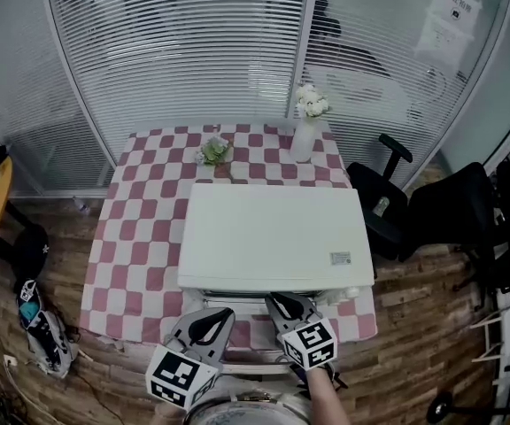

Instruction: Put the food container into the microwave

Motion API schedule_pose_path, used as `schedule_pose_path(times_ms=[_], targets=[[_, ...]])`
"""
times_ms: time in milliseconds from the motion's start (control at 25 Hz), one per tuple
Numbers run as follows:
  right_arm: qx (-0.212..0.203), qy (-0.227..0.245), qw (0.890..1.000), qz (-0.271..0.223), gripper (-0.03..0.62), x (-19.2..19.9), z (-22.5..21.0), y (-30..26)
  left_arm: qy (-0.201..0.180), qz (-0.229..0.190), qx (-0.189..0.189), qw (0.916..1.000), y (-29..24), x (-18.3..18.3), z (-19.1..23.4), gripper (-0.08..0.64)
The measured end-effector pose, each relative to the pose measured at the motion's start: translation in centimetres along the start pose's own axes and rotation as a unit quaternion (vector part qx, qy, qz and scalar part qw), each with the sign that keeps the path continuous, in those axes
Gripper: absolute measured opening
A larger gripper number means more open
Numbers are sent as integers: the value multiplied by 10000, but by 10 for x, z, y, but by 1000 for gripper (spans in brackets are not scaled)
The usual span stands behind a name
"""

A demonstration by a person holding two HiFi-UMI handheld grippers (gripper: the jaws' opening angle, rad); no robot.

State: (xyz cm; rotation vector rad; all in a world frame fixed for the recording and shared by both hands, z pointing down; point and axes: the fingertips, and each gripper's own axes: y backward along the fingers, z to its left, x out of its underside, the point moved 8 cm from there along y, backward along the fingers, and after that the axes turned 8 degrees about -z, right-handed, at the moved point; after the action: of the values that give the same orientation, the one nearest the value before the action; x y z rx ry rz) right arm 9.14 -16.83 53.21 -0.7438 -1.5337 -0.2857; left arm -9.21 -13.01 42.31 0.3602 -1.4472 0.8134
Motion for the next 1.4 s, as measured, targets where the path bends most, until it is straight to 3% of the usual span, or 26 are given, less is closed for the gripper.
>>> schedule_pose_path(times_ms=[400,920,1400], targets=[[-379,-542,9972,-343,-6,-16,6,24,-80,-11,193,9998,-14,-5,-23,17],[-971,-221,9889,-1098,-6,-73,20,55,-155,-301,242,9991,-26,-22,-49,17],[-1018,-88,9825,-1559,-7,-105,24,77,-205,-613,217,9977,-22,-39,-66,17]])
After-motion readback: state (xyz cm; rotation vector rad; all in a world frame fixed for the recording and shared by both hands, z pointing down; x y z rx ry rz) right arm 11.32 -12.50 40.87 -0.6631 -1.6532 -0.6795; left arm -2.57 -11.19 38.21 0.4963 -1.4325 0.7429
